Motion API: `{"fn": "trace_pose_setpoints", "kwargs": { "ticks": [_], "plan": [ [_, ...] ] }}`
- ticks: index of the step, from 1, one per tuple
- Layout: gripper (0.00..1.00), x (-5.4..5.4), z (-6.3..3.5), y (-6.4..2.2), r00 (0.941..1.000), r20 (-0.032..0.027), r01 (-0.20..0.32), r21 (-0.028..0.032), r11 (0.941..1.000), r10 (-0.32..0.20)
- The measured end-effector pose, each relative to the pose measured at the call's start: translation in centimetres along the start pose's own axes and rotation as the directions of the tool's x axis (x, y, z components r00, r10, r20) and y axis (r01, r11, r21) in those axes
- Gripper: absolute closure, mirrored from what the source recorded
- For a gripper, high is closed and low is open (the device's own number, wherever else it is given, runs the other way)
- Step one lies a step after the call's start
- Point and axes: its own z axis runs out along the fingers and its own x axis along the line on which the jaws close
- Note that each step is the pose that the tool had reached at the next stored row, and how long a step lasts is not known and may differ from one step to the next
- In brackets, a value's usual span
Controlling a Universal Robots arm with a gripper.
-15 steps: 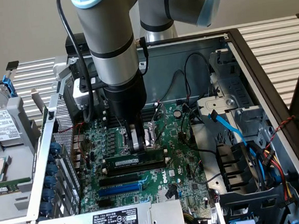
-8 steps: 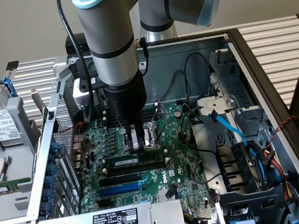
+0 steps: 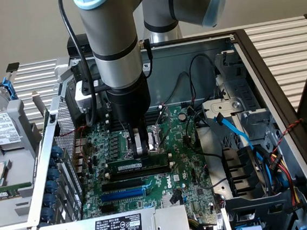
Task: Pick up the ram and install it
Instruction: 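Insert the ram into the slot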
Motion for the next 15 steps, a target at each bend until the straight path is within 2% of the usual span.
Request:
{"fn": "trace_pose_setpoints", "kwargs": {
  "ticks": [15],
  "plan": [
    [0.87,0.02,-0.19,0.02,1.0,0.0007,0.0,-0.0001,1.0,0.0]
  ]
}}
